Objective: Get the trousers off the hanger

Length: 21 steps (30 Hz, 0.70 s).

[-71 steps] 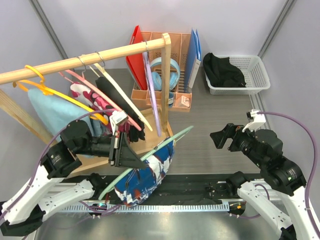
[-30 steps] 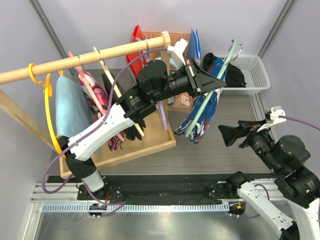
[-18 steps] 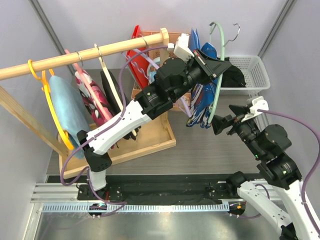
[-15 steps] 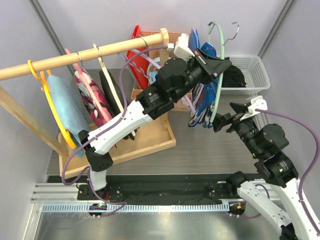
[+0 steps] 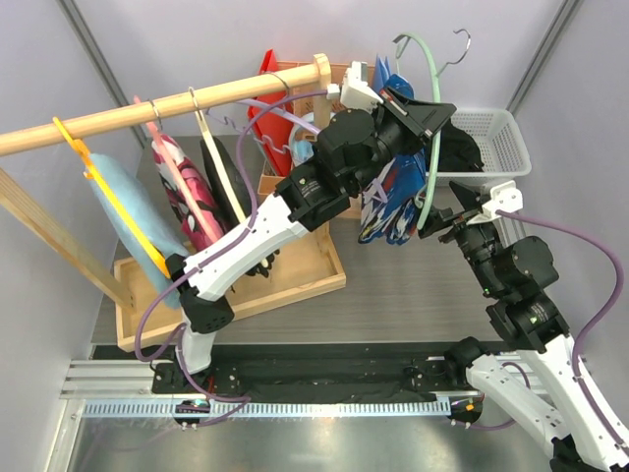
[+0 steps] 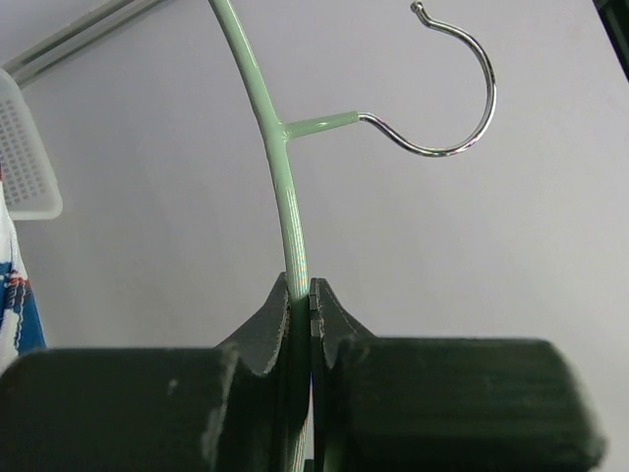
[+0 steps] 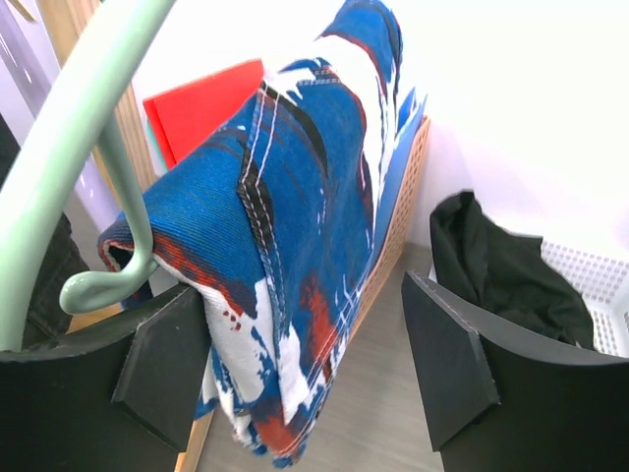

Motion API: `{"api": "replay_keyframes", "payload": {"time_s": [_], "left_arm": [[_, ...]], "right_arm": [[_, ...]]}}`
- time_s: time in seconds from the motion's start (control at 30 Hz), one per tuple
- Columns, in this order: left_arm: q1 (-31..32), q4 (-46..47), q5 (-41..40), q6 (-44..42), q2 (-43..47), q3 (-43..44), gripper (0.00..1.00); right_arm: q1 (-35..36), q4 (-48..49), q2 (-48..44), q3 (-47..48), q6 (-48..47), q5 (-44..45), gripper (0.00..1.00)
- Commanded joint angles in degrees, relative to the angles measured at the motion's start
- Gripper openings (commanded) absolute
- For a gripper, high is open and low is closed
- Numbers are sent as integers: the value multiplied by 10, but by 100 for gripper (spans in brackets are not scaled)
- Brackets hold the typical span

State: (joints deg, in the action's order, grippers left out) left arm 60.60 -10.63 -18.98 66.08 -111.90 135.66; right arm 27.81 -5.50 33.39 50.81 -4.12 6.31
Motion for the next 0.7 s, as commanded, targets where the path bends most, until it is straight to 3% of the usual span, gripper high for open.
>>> {"api": "replay_keyframes", "payload": {"time_s": [0.0,0.27,0.53,0.67], "left_arm": [[-28,103,-35,49,26,48,0],[-28,95,-25,48,39,42,1],[-36,67,-13,32,56,40,1],[-38,63,-2,47,53,43,1]], "right_arm": [[2,93,11,-16,-22,22,78],[2,160,28,-31,-38,75,68],[2,95,-5,-26,-68,109,68],[2,73,-9,-25,-67,51,69]]}}
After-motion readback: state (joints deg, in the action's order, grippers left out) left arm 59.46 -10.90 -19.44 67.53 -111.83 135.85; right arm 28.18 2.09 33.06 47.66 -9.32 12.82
